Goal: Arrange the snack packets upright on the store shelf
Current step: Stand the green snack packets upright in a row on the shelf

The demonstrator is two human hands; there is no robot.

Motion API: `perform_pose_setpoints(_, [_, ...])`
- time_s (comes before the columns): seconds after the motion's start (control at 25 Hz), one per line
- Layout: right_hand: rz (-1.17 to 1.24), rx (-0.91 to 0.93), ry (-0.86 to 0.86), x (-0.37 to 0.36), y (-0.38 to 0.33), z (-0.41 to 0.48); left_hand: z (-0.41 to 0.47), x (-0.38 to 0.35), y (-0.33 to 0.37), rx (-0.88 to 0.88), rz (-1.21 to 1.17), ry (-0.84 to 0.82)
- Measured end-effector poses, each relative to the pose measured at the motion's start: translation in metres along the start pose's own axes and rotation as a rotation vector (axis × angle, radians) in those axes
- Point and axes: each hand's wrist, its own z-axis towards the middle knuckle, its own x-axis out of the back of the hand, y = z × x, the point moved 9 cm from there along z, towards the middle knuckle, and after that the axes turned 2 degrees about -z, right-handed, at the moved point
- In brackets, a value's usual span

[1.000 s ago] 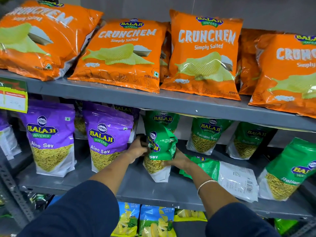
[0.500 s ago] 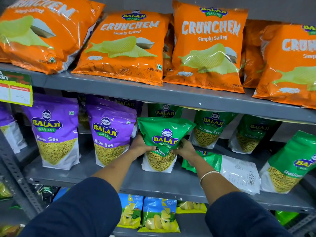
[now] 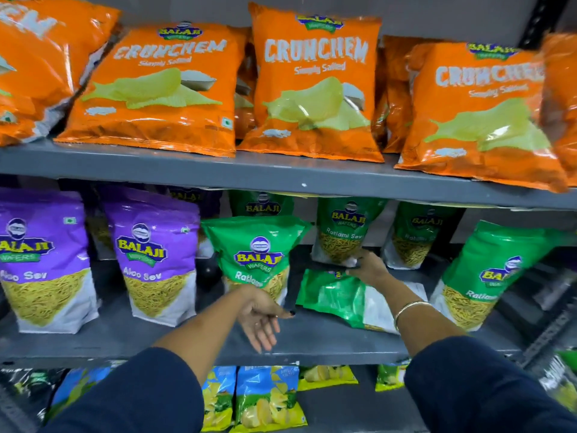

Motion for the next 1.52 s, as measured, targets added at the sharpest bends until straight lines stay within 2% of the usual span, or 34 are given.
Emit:
perform_pose_setpoints(0.08, [-0.149, 0.028, -0.052, 0.015, 0.031, 0.010, 0.015, -0.036, 0.033, -0.036, -0.065, -0.065])
perform_pose_setpoints(0.28, [-0.267, 0.117, -0.360, 0.006, 0.087, 0.026, 0.056, -0.105, 0.081, -0.050, -0.168, -0.212])
perform_pose_setpoints(0.52, [-0.273, 0.108, -0.430, -0.007, 0.106, 0.040, 0.079, -0.120, 0.113, -0.246, -0.602, -0.269])
perform_pose_setpoints(0.64, [-0.032, 0.048, -0.539, -0.022, 0.107, 0.032, 0.085, -0.099, 0.112, -0.284, -0.775, -0.122])
perform_pose_setpoints(0.88, [0.435, 0.017, -0.614, -0.022, 0.070, 0.016, 0.071, -0.075, 0.118, -0.264, -0.783, 0.273])
perform_pose_setpoints(1.04, [0.481, 0.124, -0.508, 0.007, 0.043, 0.013, 0.030, -0.029, 0.123, -0.432, -0.704, 0.610])
perform_pose_setpoints(1.2, [0.584, 0.198, -0.331, 0.028, 0.033, 0.011, -0.015, 0.001, 0.144, -0.670, -0.371, 0.928])
perform_pose_setpoints(1.28, [0.617, 0.175, -0.257, 0.028, 0.036, 0.009, -0.018, 0.003, 0.145, -0.696, -0.326, 0.961])
perform_pose_setpoints(1.36, [0.617, 0.169, -0.213, 0.028, 0.037, 0.007, -0.013, 0.002, 0.144, -0.689, -0.310, 0.897])
perform_pose_setpoints(1.44, [0.405, 0.151, -0.210, 0.027, 0.041, 0.004, -0.008, 0.000, 0.144, -0.647, -0.251, 0.788])
perform_pose_setpoints(1.52, [0.257, -0.022, -0.276, 0.015, 0.060, -0.002, -0.007, 0.003, 0.138, -0.618, -0.244, 0.699])
